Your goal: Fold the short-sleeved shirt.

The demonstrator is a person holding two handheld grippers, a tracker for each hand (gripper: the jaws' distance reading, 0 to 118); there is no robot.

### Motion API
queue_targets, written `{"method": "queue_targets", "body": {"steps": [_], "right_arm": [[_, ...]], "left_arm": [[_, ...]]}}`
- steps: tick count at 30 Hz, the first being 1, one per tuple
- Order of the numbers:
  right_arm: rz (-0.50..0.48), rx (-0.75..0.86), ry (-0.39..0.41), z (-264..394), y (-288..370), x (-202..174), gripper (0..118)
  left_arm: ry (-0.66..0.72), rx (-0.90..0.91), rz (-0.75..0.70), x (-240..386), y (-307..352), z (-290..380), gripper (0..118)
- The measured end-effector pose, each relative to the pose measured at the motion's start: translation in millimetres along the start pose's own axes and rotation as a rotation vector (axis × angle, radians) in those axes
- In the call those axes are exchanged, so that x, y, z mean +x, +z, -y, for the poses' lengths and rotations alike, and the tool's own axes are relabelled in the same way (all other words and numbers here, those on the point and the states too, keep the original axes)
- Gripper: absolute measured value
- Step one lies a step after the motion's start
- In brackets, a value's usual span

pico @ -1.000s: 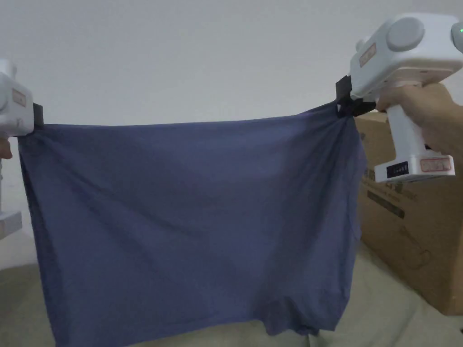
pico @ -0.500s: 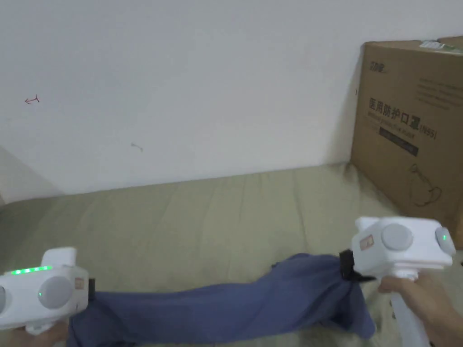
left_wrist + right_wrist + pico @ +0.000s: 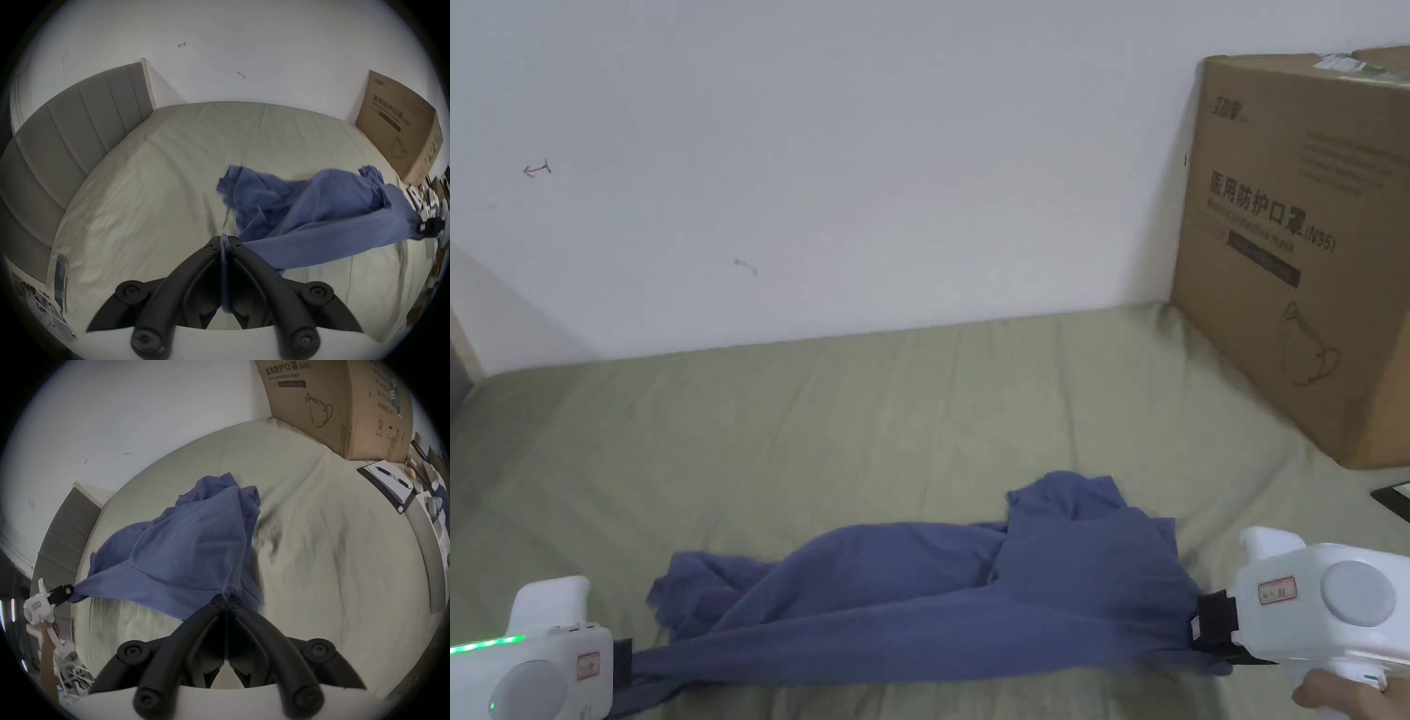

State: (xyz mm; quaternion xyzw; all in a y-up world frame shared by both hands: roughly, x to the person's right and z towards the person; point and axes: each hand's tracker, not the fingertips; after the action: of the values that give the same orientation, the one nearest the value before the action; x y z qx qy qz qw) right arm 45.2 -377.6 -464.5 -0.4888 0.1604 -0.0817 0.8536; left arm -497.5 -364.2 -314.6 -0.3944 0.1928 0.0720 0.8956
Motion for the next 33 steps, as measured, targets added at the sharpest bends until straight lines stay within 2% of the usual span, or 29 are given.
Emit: {"method": "queue_targets", "body": {"steps": [2, 5, 12, 15, 17, 19, 22, 26, 27, 28, 29, 30, 31, 32, 33], "right_arm": [[0.039, -0.007, 0.067, 25.4, 16.3, 0.7, 0], [0.028, -0.025, 0.053, 72.4, 39.2, 6.6, 0], [0.01, -0.052, -0.005, 180.8, 79.8, 31.1, 0], [0.015, -0.048, 0.004, 215.6, 96.8, 34.3, 0], [0.016, -0.044, 0.025, 233.1, 107.1, 36.7, 0], [0.005, -0.041, 0.012, 245.8, 114.9, 40.6, 0], [0.005, -0.044, 0.011, 256.1, 117.8, 42.2, 0], [0.02, -0.015, 0.036, 258.4, 113.0, 39.2, 0], [0.029, -0.004, 0.047, 257.4, 112.4, 37.1, 3], [0.043, -0.004, 0.058, 254.9, 111.0, 36.5, 15], [0.061, -0.006, 0.068, 254.0, 111.6, 34.8, 36], [0.068, -0.004, 0.079, 254.4, 113.2, 33.4, 68], [0.074, 0.003, 0.093, 255.2, 116.4, 32.0, 85], [0.075, 0.017, 0.107, 255.7, 122.2, 31.1, 88], [0.08, 0.033, 0.119, 256.4, 129.4, 28.9, 85]], "left_arm": [[-0.006, -0.004, 0.0, -6.2, 24.9, 26.9, 0], [0.032, -0.012, 0.014, -19.5, 58.5, 68.8, 0], [0.017, -0.037, 0.032, -32.2, 113.9, 170.7, 0], [0.043, -0.04, 0.039, -41.2, 131.4, 203.1, 0], [0.063, -0.038, 0.046, -47.0, 144.3, 219.2, 0], [0.056, -0.035, 0.048, -50.3, 154.4, 233.0, 0], [0.028, -0.021, 0.042, -48.5, 161.1, 244.2, 0], [0.056, -0.012, 0.05, -49.9, 160.7, 249.4, 2], [0.062, -0.009, 0.054, -53.2, 159.5, 249.1, 7], [0.071, -0.018, 0.048, -53.1, 158.2, 245.7, 22], [0.076, -0.035, 0.041, -52.8, 157.3, 243.0, 50], [0.078, -0.037, 0.047, -56.2, 158.6, 243.8, 90], [0.082, -0.032, 0.058, -59.3, 162.4, 245.5, 106], [0.084, -0.01, 0.067, -61.0, 168.9, 247.2, 109], [0.09, 0.026, 0.078, -55.1, 177.8, 243.4, 109]]}}
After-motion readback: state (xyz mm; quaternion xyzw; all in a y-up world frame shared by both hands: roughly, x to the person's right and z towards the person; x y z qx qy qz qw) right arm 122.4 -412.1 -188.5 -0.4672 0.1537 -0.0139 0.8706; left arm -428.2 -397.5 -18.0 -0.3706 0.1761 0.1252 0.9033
